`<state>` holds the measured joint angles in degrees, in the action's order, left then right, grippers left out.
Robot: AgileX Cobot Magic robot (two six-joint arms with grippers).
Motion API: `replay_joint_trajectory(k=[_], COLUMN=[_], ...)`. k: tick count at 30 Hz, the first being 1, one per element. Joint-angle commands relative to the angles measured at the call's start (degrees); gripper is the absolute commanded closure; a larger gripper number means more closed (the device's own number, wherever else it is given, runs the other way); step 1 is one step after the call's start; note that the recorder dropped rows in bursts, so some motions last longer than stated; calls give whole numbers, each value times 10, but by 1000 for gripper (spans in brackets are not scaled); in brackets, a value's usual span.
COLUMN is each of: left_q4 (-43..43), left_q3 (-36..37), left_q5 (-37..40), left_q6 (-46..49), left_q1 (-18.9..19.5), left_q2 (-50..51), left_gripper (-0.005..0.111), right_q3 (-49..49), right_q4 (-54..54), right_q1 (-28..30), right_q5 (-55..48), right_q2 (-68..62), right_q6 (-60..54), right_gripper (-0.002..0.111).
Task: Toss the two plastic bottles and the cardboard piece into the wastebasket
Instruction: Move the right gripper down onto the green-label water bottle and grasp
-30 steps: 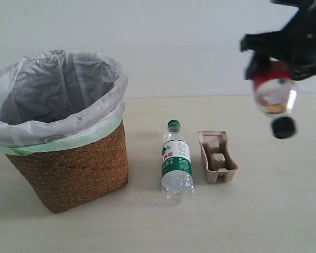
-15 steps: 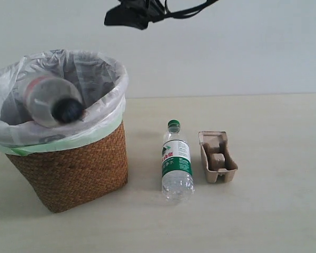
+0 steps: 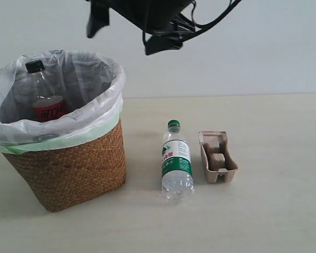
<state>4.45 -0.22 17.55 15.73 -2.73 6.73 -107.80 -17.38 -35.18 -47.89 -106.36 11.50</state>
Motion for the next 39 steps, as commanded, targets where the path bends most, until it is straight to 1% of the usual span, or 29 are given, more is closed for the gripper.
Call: replay_joint_trajectory(k=[1,4,7,10,14,23,26,39], left_q4=[6,6,6,6,6,6,6,6], left_q3=[2,2,2,2,2,2,2,2], left_q5=[-2,-2,-2,-2,-2,-2,-2,-2], left_q6=[-5,-5,-5,-5,-5,-5,-5,-5], left_q1=[2,2,2,2,2,2,2,2], left_q2=[-3,-3,-3,-3,-3,-3,-3,-3], left_gripper=[103,103,103,103,103,103,103,103], right_q3=[-4,-4,-2,-2,14,16,16,16], right_q4=[189,250,277,280,239,222,209,198], right_q1=[10,10,10,10,9,9,9,9], right_q5=[-113,-186,-221,-221,-221,-221,-221,-151], right_q2=[9,3,-11,-36,-78,-180,-198,-238], right_q6=[101,105,110,110,112,103,94,90], right_gripper=[16,16,16,16,16,16,16,17])
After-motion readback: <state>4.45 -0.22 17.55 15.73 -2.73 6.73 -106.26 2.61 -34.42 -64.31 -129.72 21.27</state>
